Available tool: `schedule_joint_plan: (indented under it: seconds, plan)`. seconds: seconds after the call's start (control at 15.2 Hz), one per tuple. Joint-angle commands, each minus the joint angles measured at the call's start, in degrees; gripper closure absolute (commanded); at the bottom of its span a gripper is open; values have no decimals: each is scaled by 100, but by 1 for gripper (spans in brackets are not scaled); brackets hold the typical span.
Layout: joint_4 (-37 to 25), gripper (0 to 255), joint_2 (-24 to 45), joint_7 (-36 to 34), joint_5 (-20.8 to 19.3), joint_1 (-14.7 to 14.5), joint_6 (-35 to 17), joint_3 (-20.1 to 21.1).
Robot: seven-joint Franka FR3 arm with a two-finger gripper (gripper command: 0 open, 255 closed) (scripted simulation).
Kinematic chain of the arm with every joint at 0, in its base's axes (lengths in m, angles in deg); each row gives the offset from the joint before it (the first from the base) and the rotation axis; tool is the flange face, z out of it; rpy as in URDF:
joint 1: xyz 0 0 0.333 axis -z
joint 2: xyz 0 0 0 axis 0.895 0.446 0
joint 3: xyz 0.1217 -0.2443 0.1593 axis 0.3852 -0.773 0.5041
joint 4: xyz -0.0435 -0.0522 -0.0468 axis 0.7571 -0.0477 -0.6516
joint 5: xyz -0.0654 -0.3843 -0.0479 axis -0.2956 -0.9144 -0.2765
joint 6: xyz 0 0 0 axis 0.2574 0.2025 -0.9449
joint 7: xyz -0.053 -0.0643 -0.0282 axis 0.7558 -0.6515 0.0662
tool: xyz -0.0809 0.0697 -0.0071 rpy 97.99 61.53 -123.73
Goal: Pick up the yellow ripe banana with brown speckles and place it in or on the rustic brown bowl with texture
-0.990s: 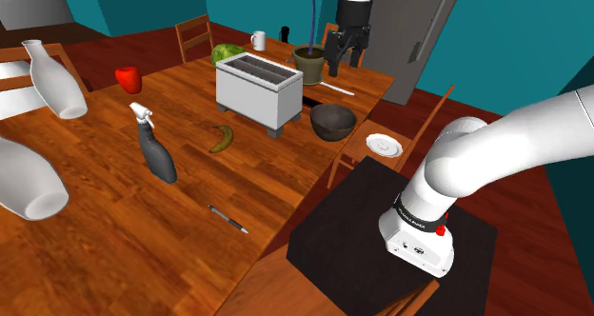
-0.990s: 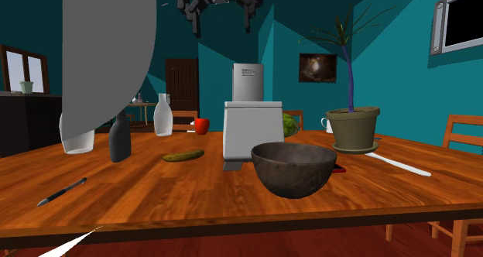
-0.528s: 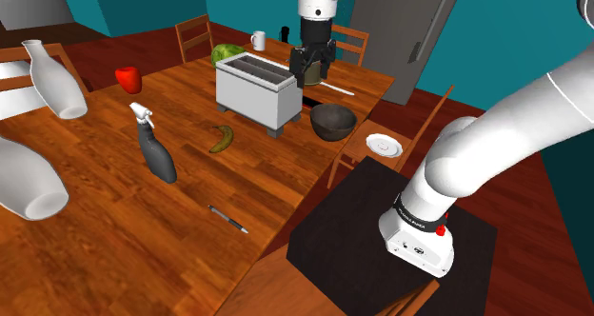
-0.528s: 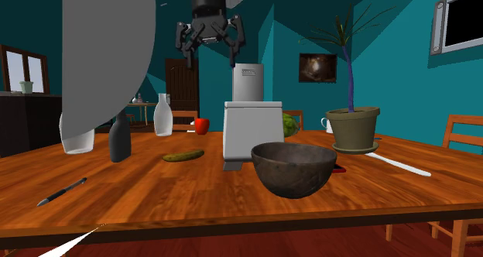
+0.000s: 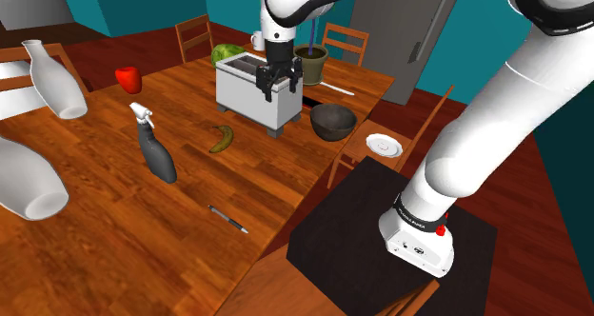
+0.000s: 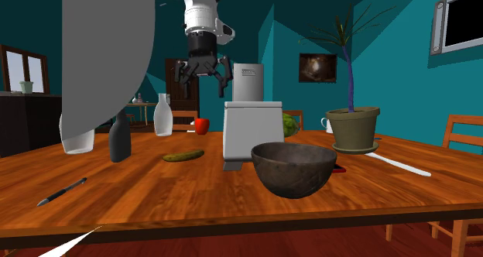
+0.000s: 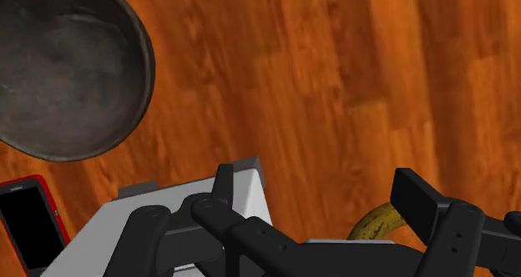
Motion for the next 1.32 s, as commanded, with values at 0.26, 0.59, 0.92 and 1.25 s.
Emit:
schedule_joint_plan:
  seconds: [0.26, 0.59, 0.92, 1.25]
  plan:
    - [-910, 0, 1372, -375, -126, -69, -346, 98]
    - [-1896, 0, 2532, -654, -249, -184, -426, 114]
    - [-3137, 0, 3747, -872, -346, -341, -315, 79]
    - [-4311, 0, 4795, -997, -396, -482, -130, 32]
